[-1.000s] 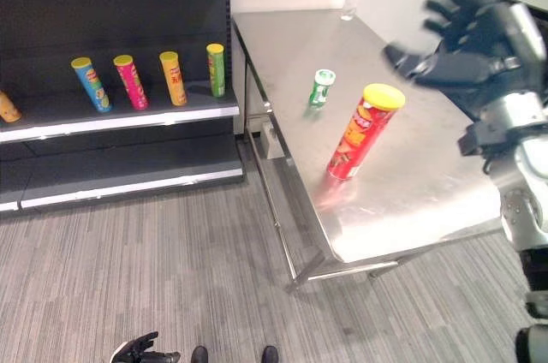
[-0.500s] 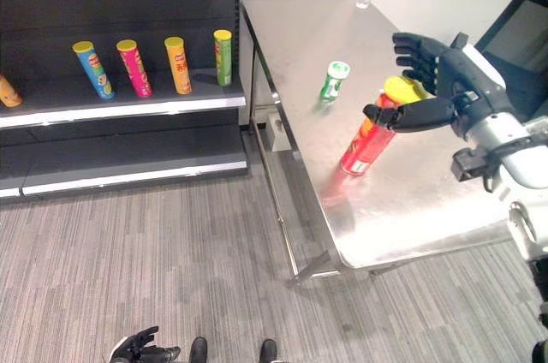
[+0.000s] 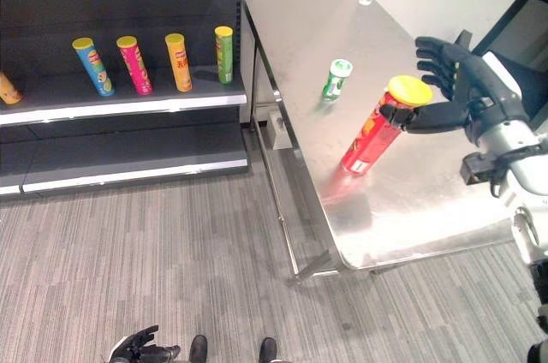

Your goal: Put the goods on the table back onto the shelves and tidy them up.

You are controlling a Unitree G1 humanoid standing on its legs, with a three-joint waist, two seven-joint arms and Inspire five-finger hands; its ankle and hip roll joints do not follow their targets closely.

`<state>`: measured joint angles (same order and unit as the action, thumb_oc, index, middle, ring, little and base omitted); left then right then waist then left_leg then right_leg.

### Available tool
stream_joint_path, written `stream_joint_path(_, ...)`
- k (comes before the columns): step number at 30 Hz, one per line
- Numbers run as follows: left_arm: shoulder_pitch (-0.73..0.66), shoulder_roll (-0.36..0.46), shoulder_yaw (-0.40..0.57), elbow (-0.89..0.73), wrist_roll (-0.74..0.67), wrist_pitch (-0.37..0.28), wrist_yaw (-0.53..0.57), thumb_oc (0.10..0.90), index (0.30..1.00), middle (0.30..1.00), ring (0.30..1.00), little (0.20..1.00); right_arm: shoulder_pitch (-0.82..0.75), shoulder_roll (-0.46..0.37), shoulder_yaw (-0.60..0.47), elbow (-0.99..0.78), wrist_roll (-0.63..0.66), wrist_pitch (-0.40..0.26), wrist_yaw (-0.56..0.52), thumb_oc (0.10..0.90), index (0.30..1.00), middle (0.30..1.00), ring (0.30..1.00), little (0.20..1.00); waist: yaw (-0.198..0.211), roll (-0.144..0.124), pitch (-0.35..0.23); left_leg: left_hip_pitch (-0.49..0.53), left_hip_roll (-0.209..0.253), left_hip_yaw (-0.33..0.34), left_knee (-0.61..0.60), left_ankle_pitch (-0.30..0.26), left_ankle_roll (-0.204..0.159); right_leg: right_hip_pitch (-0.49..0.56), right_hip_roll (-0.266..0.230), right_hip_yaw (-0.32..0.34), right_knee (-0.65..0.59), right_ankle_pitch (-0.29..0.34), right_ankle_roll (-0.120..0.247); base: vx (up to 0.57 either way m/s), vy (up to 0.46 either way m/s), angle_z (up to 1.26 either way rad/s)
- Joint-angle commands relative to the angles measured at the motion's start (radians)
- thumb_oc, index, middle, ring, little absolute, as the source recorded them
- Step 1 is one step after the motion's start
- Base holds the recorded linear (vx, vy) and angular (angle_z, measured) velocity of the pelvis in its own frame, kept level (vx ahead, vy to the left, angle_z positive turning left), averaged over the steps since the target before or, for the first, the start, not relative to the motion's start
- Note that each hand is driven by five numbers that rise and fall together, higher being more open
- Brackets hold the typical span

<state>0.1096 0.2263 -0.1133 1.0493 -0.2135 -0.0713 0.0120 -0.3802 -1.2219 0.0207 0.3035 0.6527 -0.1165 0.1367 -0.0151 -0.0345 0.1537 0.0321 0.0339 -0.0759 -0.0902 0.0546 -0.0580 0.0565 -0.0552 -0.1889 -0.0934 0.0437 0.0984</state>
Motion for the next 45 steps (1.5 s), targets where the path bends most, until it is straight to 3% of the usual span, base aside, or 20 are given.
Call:
stream_joint_path(1, -0.002, 0.047, -0.037, 0.018, 0.005, -0.028, -0.001, 0.800, 0.900, 0.900, 0.900, 0.900, -0.086, -0.044, -0.060, 0.000, 0.018, -0.071, -0.045, 0.800, 0.900, 0.900, 0.900, 0.900, 0.037, -0.074, -0.058, 0.032, 0.018, 0.080, 0.003, -0.077, -0.052, 0.021, -0.020, 0.040, 0.006, -0.052, 0.062, 0.00, 0.000, 0.00)
stream_joint_path(21, 0.004, 0.050, -0.050, 0.019, -0.013, -0.020, -0.006, 0.800, 0.900, 0.900, 0.900, 0.900, -0.166, 0.000, 0.097, 0.088, 0.051, -0.022, -0.004, 0.800, 0.900, 0.900, 0.900, 0.900, 0.048, -0.073, -0.049, 0.034, 0.014, 0.080, 0.003, -0.077, -0.050, 0.022, -0.021, 0.040, 0.006, -0.052, 0.062, 0.00, 0.000, 0.00)
stream_joint_path(32, 0.004, 0.052, -0.047, 0.024, -0.019, -0.012, 0.001, 0.800, 0.900, 0.900, 0.900, 0.900, -0.179, 0.061, 0.036, 0.122, 0.132, -0.035, -0.044, 0.800, 0.900, 0.900, 0.900, 0.900, 0.054, -0.072, -0.050, 0.037, 0.014, 0.075, 0.003, -0.080, -0.049, 0.026, -0.021, 0.038, 0.006, -0.055, 0.061, 0.00, 0.000, 0.00)
stream_joint_path(45, 0.004, 0.056, -0.056, 0.030, -0.028, -0.001, 0.003, 0.800, 0.900, 0.900, 0.900, 0.900, -0.237, 0.135, 0.038, 0.184, 0.239, -0.031, -0.063, 0.800, 0.900, 0.900, 0.900, 0.900, 0.063, -0.069, -0.054, 0.043, 0.012, 0.075, 0.003, -0.083, -0.048, 0.033, -0.022, 0.031, 0.006, -0.058, 0.060, 0.00, 0.000, 0.00)
